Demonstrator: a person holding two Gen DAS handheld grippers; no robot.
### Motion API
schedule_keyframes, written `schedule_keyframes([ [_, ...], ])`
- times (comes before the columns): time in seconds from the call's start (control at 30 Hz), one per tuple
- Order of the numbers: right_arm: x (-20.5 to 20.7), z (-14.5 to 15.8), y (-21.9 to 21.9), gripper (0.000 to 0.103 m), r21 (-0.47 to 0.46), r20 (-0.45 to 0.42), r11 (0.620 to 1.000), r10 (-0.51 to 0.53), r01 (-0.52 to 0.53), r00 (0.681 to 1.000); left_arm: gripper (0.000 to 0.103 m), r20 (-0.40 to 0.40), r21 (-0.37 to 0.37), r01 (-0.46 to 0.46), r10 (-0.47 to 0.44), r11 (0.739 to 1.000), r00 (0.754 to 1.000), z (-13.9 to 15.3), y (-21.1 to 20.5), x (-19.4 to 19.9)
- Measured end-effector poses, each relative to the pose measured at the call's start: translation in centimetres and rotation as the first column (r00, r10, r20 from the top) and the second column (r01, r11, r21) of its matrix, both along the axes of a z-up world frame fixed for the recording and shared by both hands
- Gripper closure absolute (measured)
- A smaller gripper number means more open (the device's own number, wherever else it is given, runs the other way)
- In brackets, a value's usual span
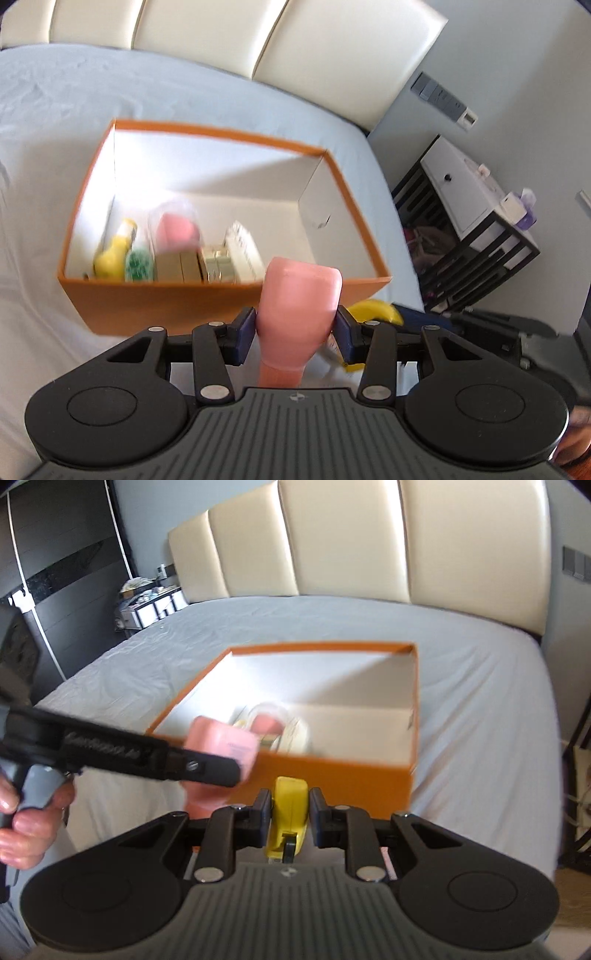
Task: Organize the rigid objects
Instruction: 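Carry the pink cup and tape measure into the orange box and open both tools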
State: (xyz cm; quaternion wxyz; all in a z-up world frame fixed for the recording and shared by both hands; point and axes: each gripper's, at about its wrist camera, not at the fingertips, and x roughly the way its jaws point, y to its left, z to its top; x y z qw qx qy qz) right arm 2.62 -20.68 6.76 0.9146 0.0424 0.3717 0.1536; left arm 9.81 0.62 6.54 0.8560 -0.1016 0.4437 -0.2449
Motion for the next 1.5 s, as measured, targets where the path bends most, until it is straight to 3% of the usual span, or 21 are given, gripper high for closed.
schedule_keyframes([
  [0.17, 2.9, 4.2, -0.1, 0.082, -0.044, -0.035, 0.998, -0.039, 0.037, 0.999, 0.052, 0.010, -0.012, -0.025, 0.025, 1.000, 1.000, 2.3, 0.2, 1.2],
  [0.33, 6.6, 6.7, 1.0, 0.083, -0.059, -0.035, 0.997, -0.046, 0.044, 0.998, 0.052, -0.064, -0.107, -0.059, 0.052, 0.992, 0.997, 2.8, 0.3, 5.3],
  [0.43, 9.1, 5.9, 1.5, 0.083, -0.062, -0.059, 0.997, -0.059, 0.056, 0.996, 0.052, -0.094, -0.099, -0.101, 0.091, 0.990, 0.991, 1.6, -0.5, 7.9],
  [0.53, 11.6, 3.2, 0.8, 0.083, -0.094, -0.097, 0.990, -0.116, 0.107, 0.988, 0.052, -0.120, -0.082, -0.108, 0.097, 0.991, 0.988, -0.8, -1.4, 10.3],
  [0.6, 12.2, 1.3, -0.1, 0.083, -0.111, -0.116, 0.985, -0.144, 0.131, 0.983, 0.052, -0.162, -0.127, -0.104, 0.082, 0.986, 0.983, -2.5, -1.5, 11.6],
  [0.73, 12.1, -0.8, -2.2, 0.083, -0.014, -0.094, 0.986, -0.167, 0.167, 0.981, 0.052, -0.271, -0.203, -0.113, 0.055, 0.973, 0.961, -5.5, -2.3, 13.6],
  [1.0, 13.8, -2.6, -3.7, 0.083, -0.007, -0.061, 0.980, -0.197, 0.197, 0.979, 0.052, -0.319, -0.058, -0.059, 0.038, 0.997, 0.947, -7.7, -5.9, 14.7],
  [1.13, 14.6, -3.0, -4.7, 0.084, 0.058, -0.093, 0.975, -0.210, 0.216, 0.973, 0.052, -0.329, -0.003, -0.029, 0.026, 1.000, 0.944, -8.1, -6.9, 14.5],
  [1.5, 14.4, -3.0, -5.0, 0.084, 0.084, -0.104, 0.974, -0.202, 0.211, 0.974, 0.054, -0.244, 0.150, 0.060, -0.022, 0.987, 0.970, -7.4, -8.5, 13.5],
])
